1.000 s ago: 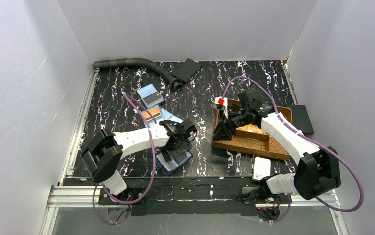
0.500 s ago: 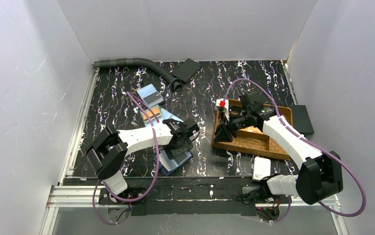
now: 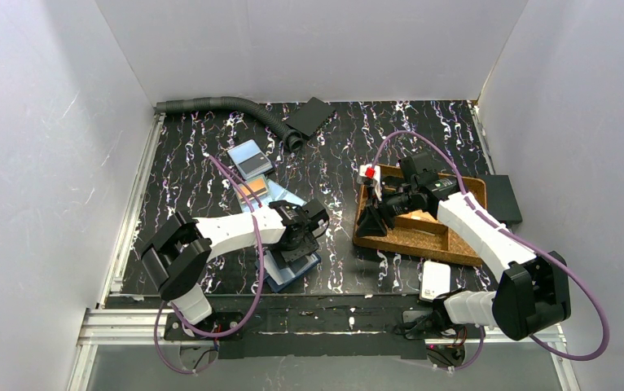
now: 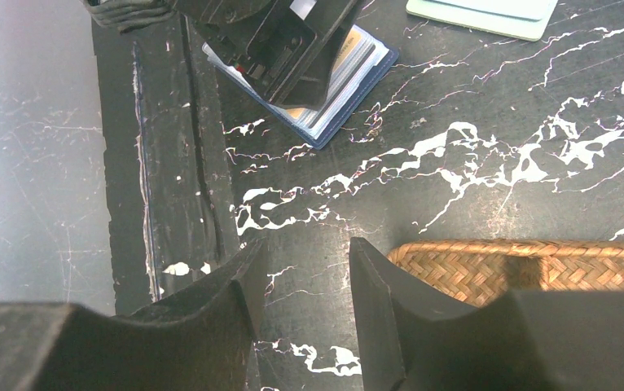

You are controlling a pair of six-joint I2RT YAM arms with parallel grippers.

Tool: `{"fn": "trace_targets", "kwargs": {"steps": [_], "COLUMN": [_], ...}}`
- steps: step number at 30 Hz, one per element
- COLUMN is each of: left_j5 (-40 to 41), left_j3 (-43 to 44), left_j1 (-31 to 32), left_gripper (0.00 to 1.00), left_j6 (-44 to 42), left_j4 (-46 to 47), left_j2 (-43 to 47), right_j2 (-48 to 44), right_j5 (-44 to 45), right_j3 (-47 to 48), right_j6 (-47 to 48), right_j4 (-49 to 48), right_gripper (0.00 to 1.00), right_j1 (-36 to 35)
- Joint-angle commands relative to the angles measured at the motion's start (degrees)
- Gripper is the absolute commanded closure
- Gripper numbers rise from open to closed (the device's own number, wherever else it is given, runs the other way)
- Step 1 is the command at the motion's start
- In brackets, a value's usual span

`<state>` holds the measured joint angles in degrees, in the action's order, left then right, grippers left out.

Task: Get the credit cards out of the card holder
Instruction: Remove the credit card from the card holder.

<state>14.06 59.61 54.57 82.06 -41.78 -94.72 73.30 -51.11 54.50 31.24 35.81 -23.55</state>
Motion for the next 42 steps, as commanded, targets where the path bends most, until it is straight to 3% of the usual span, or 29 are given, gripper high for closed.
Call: {"fn": "trace_targets", "kwargs": {"steps": [1, 31, 42], "left_j5": [1.31, 5.55, 6.18], "left_j3": [-1.68, -15.05, -18.57], "left_j1": [0.28, 0.28, 0.29], "left_gripper": [0.35, 0.42, 0.59], "left_j6": [0.29, -2.29, -5.01], "left_j4": [-1.93, 6.75, 9.75], "left_j2": [1.95, 16.14, 20.7], "right_j2": [-0.98, 2.48, 4.95], "right_j5": [-0.85, 0.02, 2.24], "right_j3": [-0.09, 1.5, 3.82], "right_j6": [-0.42, -0.22, 1.57], "right_j4": [-1.17, 0.21, 2.96], "right_gripper": [0.5, 0.51, 0.51], "right_j1": [-0.21, -0.82, -5.26]}}
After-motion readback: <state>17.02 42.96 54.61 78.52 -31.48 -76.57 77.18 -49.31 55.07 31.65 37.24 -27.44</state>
